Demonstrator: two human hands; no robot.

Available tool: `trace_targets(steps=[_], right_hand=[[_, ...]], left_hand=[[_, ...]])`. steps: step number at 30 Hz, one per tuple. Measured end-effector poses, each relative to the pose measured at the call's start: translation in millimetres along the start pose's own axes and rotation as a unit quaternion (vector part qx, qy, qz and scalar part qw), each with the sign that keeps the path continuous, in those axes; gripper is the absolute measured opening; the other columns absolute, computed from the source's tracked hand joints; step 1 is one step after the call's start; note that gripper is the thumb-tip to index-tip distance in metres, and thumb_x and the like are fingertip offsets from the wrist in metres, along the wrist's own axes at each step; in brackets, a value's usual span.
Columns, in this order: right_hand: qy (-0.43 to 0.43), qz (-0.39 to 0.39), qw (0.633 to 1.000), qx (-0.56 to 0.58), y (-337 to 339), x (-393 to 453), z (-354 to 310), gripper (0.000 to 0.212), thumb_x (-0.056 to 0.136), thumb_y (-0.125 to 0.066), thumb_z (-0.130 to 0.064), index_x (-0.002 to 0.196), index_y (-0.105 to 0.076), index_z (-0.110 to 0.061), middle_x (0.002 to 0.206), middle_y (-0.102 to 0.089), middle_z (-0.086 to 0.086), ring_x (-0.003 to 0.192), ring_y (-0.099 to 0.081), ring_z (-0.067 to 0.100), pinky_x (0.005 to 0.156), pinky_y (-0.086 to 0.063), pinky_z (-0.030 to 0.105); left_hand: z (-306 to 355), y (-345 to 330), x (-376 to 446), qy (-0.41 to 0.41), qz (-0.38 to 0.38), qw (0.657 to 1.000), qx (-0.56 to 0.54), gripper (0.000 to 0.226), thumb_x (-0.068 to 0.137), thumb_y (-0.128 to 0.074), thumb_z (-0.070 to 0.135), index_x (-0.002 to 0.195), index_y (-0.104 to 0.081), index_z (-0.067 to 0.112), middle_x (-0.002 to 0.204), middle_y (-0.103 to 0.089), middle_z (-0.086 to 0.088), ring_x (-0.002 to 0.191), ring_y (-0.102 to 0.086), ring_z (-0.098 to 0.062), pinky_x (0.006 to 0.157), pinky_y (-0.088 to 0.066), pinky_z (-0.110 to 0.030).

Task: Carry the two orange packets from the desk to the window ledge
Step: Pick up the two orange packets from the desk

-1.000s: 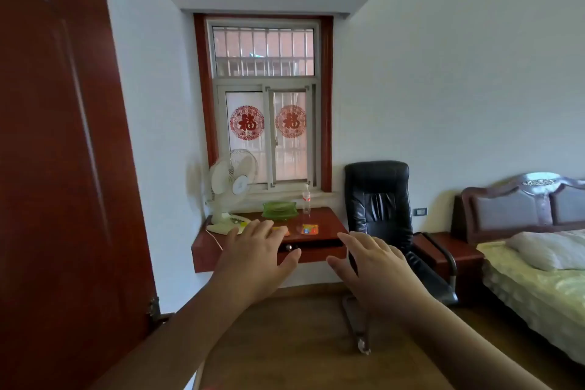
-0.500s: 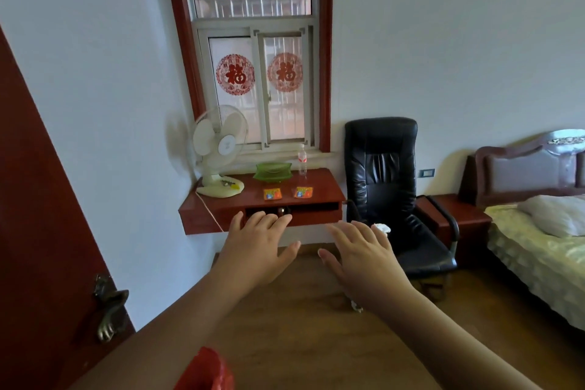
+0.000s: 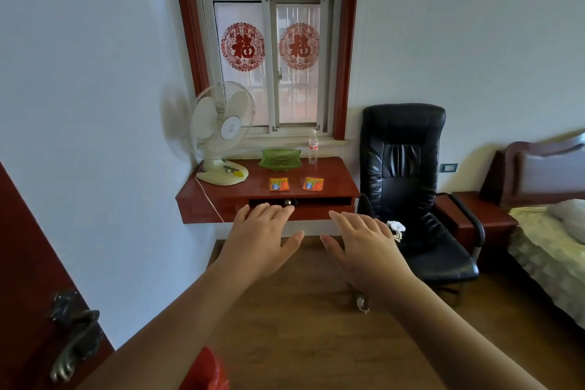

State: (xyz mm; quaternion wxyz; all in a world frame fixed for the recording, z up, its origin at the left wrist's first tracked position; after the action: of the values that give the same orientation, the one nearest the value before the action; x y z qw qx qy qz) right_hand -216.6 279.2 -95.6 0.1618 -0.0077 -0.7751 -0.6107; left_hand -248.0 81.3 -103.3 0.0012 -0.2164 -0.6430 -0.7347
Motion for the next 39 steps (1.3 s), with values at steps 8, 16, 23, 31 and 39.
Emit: trace_targets(steps=[8, 16, 23, 31, 39], right_hand=[[-0.03, -0.006, 1.0, 0.003, -40.2, 95.9, -11.5, 0.063, 0.098, -0.028, -0.057, 0.152, -0.027, -0.026, 0.156, -0.04, -0.005, 0.146, -0.03, 0.017, 0.121, -0.017, 0.043], [-0.044, -0.019, 0.999, 0.002, -74.2, 171.5, 11.0, 0.063, 0.098, -0.027, -0.058, 0.152, -0.028, -0.025, 0.155, -0.041, -0.005, 0.146, -0.031, 0.017, 0.121, -0.018, 0.042], [-0.033, -0.019, 0.999, 0.0, -113.5, 249.6, 65.6, 0.062, 0.098, -0.028, -0.058, 0.151, -0.03, -0.026, 0.158, -0.038, -0.002, 0.148, -0.026, 0.02, 0.121, -0.017, 0.043], [-0.016, -0.028, 0.999, 0.001, -141.7, 339.7, 124.6, 0.063, 0.098, -0.026, -0.059, 0.153, -0.029, -0.027, 0.163, -0.029, 0.002, 0.152, -0.017, 0.024, 0.122, -0.014, 0.043], [-0.003, -0.065, 0.998, 0.021, -183.8, 414.0, 147.5, 0.062, 0.099, -0.028, -0.057, 0.152, -0.03, -0.025, 0.161, -0.031, 0.002, 0.15, -0.021, 0.023, 0.121, -0.018, 0.042]], left_hand=[[-69.6, -37.4, 75.3, -0.012, -0.026, 1.0, 0.007, 0.068, 0.093, -0.022, 0.063, 0.151, -0.027, 0.027, 0.157, -0.039, 0.002, 0.146, -0.028, -0.017, 0.119, -0.018, -0.046], [-98.7, -83.4, 144.7, -0.014, -0.054, 0.998, -0.005, 0.066, 0.095, -0.029, 0.062, 0.15, -0.028, 0.026, 0.156, -0.039, -0.002, 0.146, -0.029, -0.019, 0.118, -0.022, -0.047], [-103.8, -134.8, 227.4, -0.001, -0.065, 0.998, 0.004, 0.069, 0.093, -0.027, 0.062, 0.151, -0.026, 0.025, 0.157, -0.038, 0.0, 0.146, -0.026, -0.02, 0.119, -0.018, -0.047], [-103.1, -181.4, 323.7, 0.029, -0.077, 0.997, 0.011, 0.077, 0.086, -0.011, 0.067, 0.153, -0.017, 0.029, 0.163, -0.026, 0.0, 0.151, -0.014, -0.02, 0.121, -0.01, -0.046], [-127.2, -229.4, 386.9, 0.037, -0.094, 0.995, 0.01, 0.077, 0.086, -0.01, 0.066, 0.153, -0.017, 0.029, 0.163, -0.025, -0.001, 0.151, -0.014, -0.022, 0.12, -0.013, -0.048]])
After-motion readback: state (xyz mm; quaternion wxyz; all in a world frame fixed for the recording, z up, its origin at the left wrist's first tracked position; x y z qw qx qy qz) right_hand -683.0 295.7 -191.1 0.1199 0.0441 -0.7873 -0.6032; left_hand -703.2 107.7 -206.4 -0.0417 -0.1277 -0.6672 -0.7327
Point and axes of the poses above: each hand's wrist, its own x-axis towards the middle knuckle, its own y-axis out of the back of the hand, z = x × y, the point moved 1 cm from there along x, towards the middle knuckle
